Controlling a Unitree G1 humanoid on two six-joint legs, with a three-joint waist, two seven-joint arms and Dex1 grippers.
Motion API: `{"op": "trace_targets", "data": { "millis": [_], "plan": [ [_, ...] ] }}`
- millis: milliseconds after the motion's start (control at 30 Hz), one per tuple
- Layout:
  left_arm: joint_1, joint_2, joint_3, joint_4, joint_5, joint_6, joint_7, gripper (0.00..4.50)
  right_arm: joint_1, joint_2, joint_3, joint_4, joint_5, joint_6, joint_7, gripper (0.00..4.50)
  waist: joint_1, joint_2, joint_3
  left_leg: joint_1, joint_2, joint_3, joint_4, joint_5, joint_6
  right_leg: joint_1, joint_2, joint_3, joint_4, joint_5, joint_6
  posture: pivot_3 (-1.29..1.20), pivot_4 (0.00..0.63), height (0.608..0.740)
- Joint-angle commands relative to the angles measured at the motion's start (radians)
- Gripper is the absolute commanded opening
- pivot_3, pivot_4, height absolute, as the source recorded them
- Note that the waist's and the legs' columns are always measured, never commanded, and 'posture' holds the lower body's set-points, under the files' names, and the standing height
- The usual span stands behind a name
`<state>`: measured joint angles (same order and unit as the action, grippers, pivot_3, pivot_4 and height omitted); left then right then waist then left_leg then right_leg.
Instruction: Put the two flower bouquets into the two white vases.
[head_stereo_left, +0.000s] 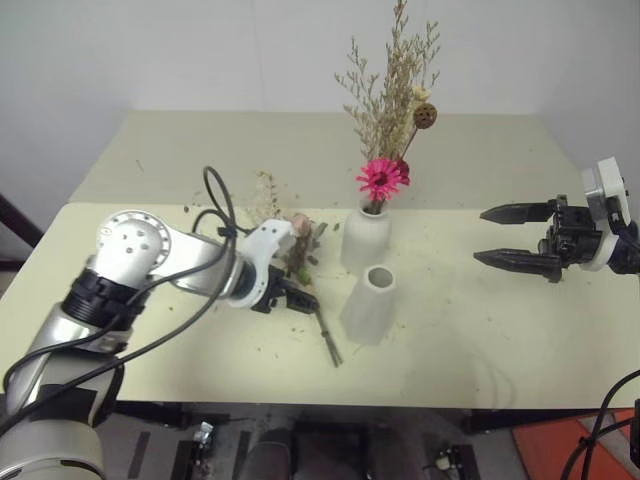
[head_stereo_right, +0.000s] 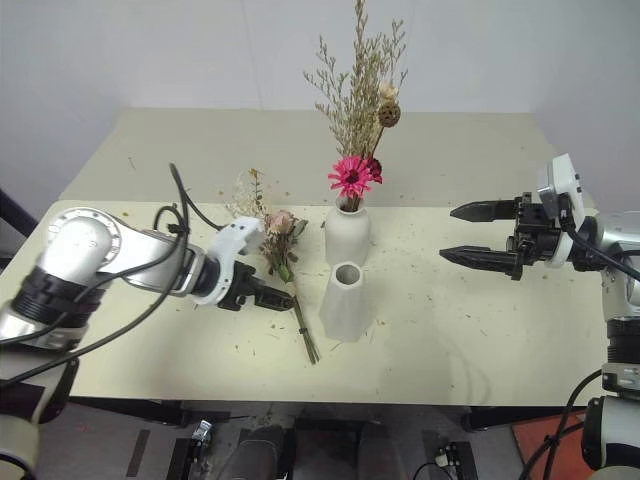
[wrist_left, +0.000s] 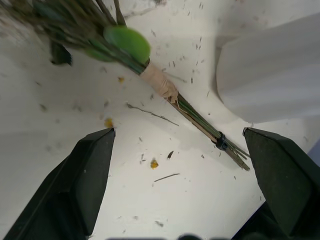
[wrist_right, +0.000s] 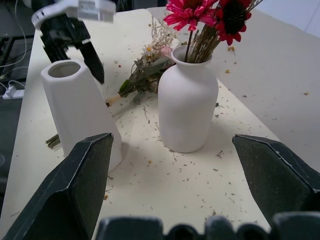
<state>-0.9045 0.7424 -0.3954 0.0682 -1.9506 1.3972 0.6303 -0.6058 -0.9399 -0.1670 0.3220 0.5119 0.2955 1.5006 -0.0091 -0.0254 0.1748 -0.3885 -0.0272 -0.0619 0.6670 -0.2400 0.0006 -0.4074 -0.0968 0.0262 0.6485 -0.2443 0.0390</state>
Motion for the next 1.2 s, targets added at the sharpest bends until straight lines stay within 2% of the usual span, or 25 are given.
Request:
{"op": "trace_targets", "data": {
  "millis": [33,333,467,667,833,1033,1200],
  "plan": [
    [-0.042,-0.047,-0.009,0.051,-0.022,-0.033,0.09,4.47,0.007,-0.011,-0.035,-0.033,0.012,-0.019,0.004,4.5,0.0,0.0,0.0,0.0,-0.001,0.0,0.0,0.0,0.0,0.0,0.0,0.0,0.0,0.0,0.0,0.0,0.15,0.74],
    [-0.051,-0.198,-0.009,0.158,-0.022,-0.098,0.339,4.47,0.001,-0.022,-0.03,-0.029,0.018,-0.028,0.051,4.5,-0.002,0.0,0.0,0.0,-0.002,0.001,0.0,0.0,0.0,0.0,0.0,0.002,0.0,0.0,0.0,0.0,0.15,0.74],
    [-0.048,-0.241,-0.005,0.176,-0.022,-0.118,0.391,3.63,0.005,-0.026,-0.013,-0.037,0.02,-0.025,0.094,4.5,0.0,0.0,0.0,0.0,-0.002,0.001,0.0,0.0,0.0,0.0,0.0,0.002,0.0,0.0,0.0,0.0,0.15,0.74],
    [-0.039,-0.233,0.012,0.172,-0.014,-0.138,0.441,1.64,0.025,-0.073,0.058,-0.037,0.054,-0.087,0.114,4.5,0.0,0.0,0.0,0.0,-0.003,0.001,0.0,0.0,0.0,0.0,0.0,0.002,0.0,0.0,0.001,0.0,0.15,0.74],
    [-0.041,-0.193,0.06,0.158,0.035,-0.156,0.451,0.18,0.019,-0.101,0.133,-0.024,0.099,-0.162,0.114,4.5,-0.004,0.0,0.0,0.0,-0.003,0.002,0.0,0.0,0.0,0.0,0.0,0.003,0.0,0.0,0.001,0.0,0.15,0.74],
    [-0.02,-0.071,0.153,0.051,0.1,-0.138,0.371,0.13,0.002,-0.12,0.177,-0.009,0.149,-0.194,0.114,4.5,-0.002,0.0,0.0,0.0,-0.003,0.002,0.0,0.001,-0.001,0.0,0.0,0.002,-0.001,0.0,0.001,0.0,0.15,0.74],
    [0.036,0.025,0.25,-0.137,0.293,-0.165,0.165,0.13,-0.017,-0.115,0.184,0.007,0.184,-0.217,0.114,4.5,-0.002,0.0,0.0,0.0,-0.003,0.002,0.0,0.001,-0.001,0.0,0.0,0.002,-0.001,0.001,0.001,0.0,0.15,0.74]
  ]
}}
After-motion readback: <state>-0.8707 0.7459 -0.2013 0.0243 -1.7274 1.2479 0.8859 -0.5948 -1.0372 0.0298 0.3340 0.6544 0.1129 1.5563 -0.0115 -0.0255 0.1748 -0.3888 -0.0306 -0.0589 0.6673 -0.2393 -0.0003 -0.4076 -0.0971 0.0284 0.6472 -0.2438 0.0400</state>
